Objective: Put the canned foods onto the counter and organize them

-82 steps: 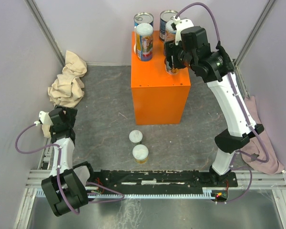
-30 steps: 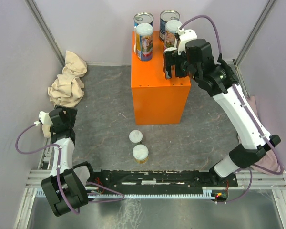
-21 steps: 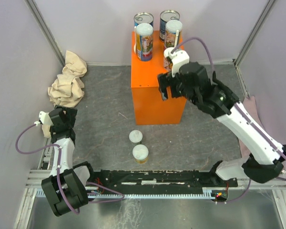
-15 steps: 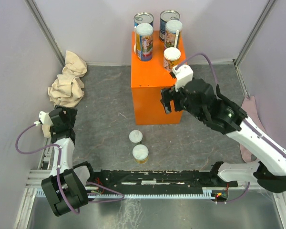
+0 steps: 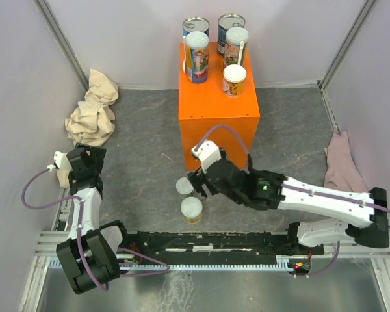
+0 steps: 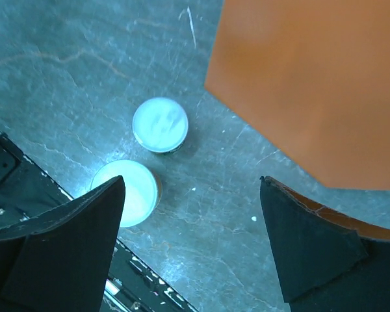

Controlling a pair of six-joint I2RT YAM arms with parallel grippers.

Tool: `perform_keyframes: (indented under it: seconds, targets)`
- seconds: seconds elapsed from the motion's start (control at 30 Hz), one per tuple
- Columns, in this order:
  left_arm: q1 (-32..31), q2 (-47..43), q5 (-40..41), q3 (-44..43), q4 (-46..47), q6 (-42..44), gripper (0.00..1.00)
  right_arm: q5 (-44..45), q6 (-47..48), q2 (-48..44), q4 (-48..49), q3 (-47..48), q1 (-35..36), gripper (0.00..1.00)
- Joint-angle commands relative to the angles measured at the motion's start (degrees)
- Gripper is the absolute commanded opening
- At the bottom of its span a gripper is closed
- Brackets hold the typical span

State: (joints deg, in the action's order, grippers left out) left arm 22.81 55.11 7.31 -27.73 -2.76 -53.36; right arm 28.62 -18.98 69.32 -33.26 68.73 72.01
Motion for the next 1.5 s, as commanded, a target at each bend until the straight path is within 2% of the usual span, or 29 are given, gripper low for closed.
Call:
perform_keyframes:
  seconds: [0.0, 0.17, 0.63, 1.13, 1.47]
  targets:
    - [0.5, 0.2, -0.9, 0.2, 3.3, -1.4, 0.95, 3.8, -4.0, 3.9, 9.0, -2.8, 2.3, 0.93]
    - [0.5, 0.6, -1.2, 0.4, 3.5, -1.6, 0.95, 3.3, -6.7, 9.6, 15.1, -5.4, 2.4, 0.96]
    - [0.5, 0.5, -1.7, 0.4, 3.8, -1.7, 0.95, 2.2, -9.3, 24.4, 19.8, -3.2, 1.5, 1.00]
    - [0.5, 0.7, -1.9, 0.6, 4.1, -1.7, 0.95, -0.7, -9.8, 29.0, 26.3, -6.0, -1.5, 1.00]
    - [0.5, 0.8, -2.2, 0.7, 4.4, -1.8, 0.95, -2.0, -9.9, 32.4, 25.7, -4.5, -2.6, 1.00]
